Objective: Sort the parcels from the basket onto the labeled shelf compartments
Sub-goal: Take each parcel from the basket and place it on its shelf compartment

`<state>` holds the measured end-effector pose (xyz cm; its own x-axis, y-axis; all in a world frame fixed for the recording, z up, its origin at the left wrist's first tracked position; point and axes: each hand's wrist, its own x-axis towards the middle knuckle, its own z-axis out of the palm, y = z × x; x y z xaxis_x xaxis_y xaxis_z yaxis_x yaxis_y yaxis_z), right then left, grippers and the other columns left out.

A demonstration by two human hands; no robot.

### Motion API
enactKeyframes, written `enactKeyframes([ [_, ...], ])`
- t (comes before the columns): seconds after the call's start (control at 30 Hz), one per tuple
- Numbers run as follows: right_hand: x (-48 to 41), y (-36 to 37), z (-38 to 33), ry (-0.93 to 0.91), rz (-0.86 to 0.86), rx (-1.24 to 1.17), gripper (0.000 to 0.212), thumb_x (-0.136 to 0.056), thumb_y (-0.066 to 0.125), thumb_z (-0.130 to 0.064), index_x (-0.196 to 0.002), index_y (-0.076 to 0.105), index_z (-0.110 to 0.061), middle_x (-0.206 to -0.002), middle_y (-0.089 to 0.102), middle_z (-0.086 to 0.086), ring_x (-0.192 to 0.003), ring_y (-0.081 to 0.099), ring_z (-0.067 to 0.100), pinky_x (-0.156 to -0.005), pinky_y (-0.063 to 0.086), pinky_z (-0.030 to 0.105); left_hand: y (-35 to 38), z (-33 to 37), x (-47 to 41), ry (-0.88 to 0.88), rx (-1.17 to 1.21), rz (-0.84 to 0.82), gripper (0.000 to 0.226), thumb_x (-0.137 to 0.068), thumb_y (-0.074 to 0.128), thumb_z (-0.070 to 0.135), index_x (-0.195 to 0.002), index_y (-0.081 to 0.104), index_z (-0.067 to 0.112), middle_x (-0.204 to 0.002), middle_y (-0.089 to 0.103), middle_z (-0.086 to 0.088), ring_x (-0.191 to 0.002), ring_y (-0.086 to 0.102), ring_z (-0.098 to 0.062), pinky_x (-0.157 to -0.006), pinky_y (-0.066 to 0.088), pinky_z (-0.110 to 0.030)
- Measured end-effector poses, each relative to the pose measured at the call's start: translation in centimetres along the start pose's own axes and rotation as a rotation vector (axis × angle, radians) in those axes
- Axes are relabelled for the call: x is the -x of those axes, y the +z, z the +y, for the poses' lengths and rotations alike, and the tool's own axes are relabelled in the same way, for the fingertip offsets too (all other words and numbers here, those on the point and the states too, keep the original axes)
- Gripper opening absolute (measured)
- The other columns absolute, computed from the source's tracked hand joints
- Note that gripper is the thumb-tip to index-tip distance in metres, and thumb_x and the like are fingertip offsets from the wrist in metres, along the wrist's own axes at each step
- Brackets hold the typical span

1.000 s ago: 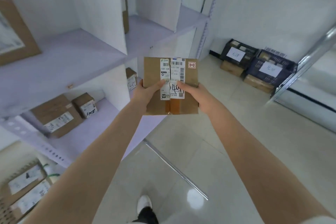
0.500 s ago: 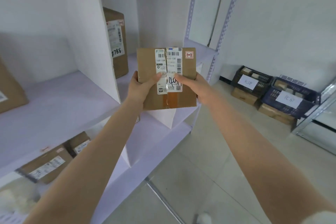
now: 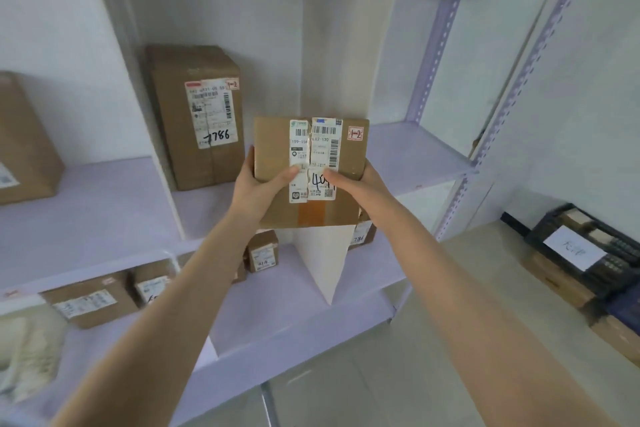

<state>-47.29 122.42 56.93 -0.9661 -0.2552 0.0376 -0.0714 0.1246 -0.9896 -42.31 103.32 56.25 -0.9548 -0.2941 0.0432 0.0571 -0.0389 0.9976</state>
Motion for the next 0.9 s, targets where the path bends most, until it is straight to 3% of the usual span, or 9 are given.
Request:
enactKeyframes([
  [0.07, -1.0, -0.3, 0.4, 0.001, -0.025, 0.007, 0.067, -0.078, 0.081, -0.030, -0.136, 0.048, -0.021, -0.127, 0.065, -0.006, -0.118, 0.060, 0.014, -0.106, 0.046, 0.042, 0.2, -0.6, -0.3, -0.002, -0.025, 0.041, 0.111, -0.052, 0.090, 0.049, -0.145, 0.037, 0.023, -0.121, 0.066, 0.007, -0.108, 0.064, -0.011, -0.097, 0.052, -0.041],
  [0.17, -2.4, -0.4, 0.9, -0.021, -0.054, 0.039, 0.072, -0.077, 0.082, -0.030, -0.139, 0.045, -0.022, -0.130, 0.063, -0.005, -0.121, 0.058, 0.016, -0.106, 0.046, 0.040, 0.4, -1.3, -0.8, 0.011, -0.049, 0.087, 0.098, -0.061, 0.088, 0.039, -0.144, 0.038, 0.023, -0.121, 0.065, 0.006, -0.108, 0.063, -0.012, -0.097, 0.051, -0.041],
  [0.33, -4.1, -0.8, 1.7, -0.056, -0.081, 0.048, 0.076, -0.077, 0.082, -0.021, -0.141, 0.042, -0.021, -0.131, 0.062, -0.005, -0.120, 0.057, 0.012, -0.095, 0.048, 0.024, 0.8, -2.5, -2.3, 0.039, -0.073, 0.105, 0.092, -0.069, 0.085, 0.028, -0.146, 0.035, 0.021, -0.124, 0.063, 0.005, -0.110, 0.061, -0.011, -0.099, 0.050, -0.039],
  [0.43, -5.1, -0.7, 3.0, -0.051, -0.075, 0.043, 0.077, -0.075, 0.083, -0.019, -0.141, 0.042, -0.021, -0.130, 0.063, -0.004, -0.121, 0.058, 0.014, -0.103, 0.048, 0.035, 0.8, -3.7, -3.1, 0.057, -0.078, 0.108, 0.094, -0.069, 0.086, 0.026, -0.147, 0.033, 0.024, -0.126, 0.062, 0.007, -0.113, 0.060, -0.009, -0.098, 0.051, -0.035],
  [0.5, -5.9, -0.6, 3.8, -0.051, -0.058, 0.029, 0.076, -0.075, 0.083, -0.017, -0.140, 0.043, -0.020, -0.130, 0.063, -0.004, -0.121, 0.058, 0.015, -0.104, 0.047, 0.039, 0.9, -4.2, -3.8, 0.078, -0.082, 0.112, 0.096, -0.070, 0.085, 0.022, -0.148, 0.030, 0.025, -0.129, 0.060, 0.007, -0.114, 0.059, -0.007, -0.092, 0.051, -0.025],
  [0.63, -7.0, -0.6, 4.9, -0.055, -0.090, 0.013, 0.076, -0.074, 0.084, -0.017, -0.138, 0.043, -0.020, -0.128, 0.064, -0.004, -0.118, 0.060, 0.012, -0.103, 0.049, 0.039, 1.3, -4.6, -4.3, 0.102, -0.105, 0.128, 0.095, -0.072, 0.084, 0.018, -0.149, 0.028, 0.025, -0.128, 0.060, 0.008, -0.112, 0.059, -0.001, -0.081, 0.050, -0.012],
  [0.77, -7.9, -0.9, 5.1, -0.059, -0.147, 0.015, 0.082, -0.073, 0.085, -0.020, -0.141, 0.040, -0.019, -0.131, 0.061, -0.005, -0.121, 0.057, 0.013, -0.104, 0.047, 0.037, 1.9, -4.8, -3.4, 0.092, -0.166, 0.208, 0.093, -0.073, 0.083, 0.023, -0.149, 0.029, 0.026, -0.123, 0.059, 0.013, -0.107, 0.057, 0.000, -0.087, 0.047, -0.015],
  [0.9, -7.8, -1.5, 5.9, -0.072, -0.226, 0.035, 0.090, -0.065, 0.089, -0.026, -0.141, 0.041, -0.021, -0.130, 0.062, -0.008, -0.119, 0.059, 0.010, -0.104, 0.048, 0.040, 2.9, -5.1, -2.7, 0.070, -0.208, 0.290, 0.085, -0.074, 0.082, 0.017, -0.144, 0.034, 0.020, -0.114, 0.059, 0.014, -0.104, 0.056, -0.004, -0.084, 0.045, -0.014],
])
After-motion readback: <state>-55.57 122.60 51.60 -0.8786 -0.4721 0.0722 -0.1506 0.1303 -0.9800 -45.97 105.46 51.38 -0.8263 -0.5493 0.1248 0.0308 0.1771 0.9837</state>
